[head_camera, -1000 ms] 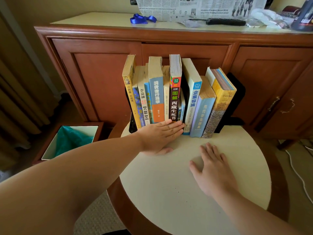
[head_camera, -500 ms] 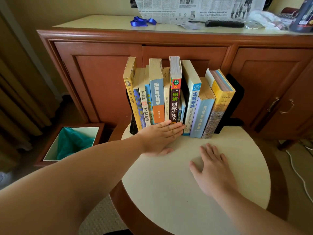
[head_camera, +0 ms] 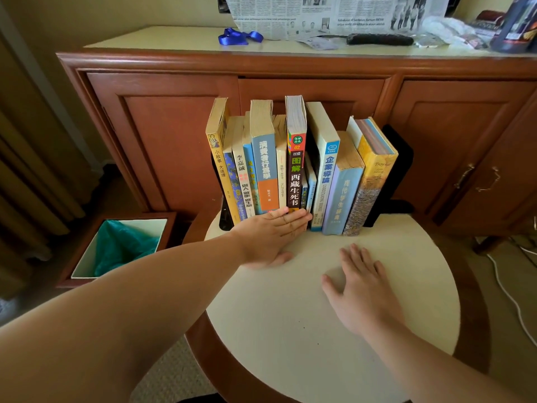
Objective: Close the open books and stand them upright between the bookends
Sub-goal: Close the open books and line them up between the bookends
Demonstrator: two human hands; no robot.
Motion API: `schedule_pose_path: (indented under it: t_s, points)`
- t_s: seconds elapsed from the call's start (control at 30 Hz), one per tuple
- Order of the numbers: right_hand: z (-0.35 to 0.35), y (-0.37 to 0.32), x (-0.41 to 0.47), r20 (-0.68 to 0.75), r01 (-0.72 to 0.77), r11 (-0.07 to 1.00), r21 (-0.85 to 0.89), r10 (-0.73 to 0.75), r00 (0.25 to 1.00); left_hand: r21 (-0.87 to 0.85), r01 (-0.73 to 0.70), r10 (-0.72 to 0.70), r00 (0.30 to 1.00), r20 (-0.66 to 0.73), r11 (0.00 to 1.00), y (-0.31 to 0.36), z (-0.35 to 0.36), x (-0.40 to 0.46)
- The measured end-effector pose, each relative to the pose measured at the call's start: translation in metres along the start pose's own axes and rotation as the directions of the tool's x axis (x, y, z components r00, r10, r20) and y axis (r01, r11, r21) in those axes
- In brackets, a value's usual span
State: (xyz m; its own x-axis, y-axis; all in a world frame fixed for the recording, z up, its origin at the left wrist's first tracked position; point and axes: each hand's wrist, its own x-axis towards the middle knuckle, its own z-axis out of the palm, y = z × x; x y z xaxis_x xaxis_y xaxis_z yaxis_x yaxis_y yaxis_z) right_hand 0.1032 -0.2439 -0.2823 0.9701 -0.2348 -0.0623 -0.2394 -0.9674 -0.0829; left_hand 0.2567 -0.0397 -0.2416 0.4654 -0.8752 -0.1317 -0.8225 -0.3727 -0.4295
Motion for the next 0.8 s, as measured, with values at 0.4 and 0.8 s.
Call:
schedule_pose_path:
  t_s: [0.4, 0.8]
  points:
    - [-0.003, -0.001, -0.002, -0.008, 0.003, 0.996, 0.089, -0.003, 1.000, 0.024, -0.127, 0.129, 0.974, -0.184, 0.992, 0.009, -0.004, 0.012]
    - [-0.042, 0.015, 0.066, -0.161, -0.096, 0.780, 0.618, 0.246, 0.956, 0.089, -0.045, 0.056, 0.991, -0.120, 0.995, 0.018, -0.014, 0.037]
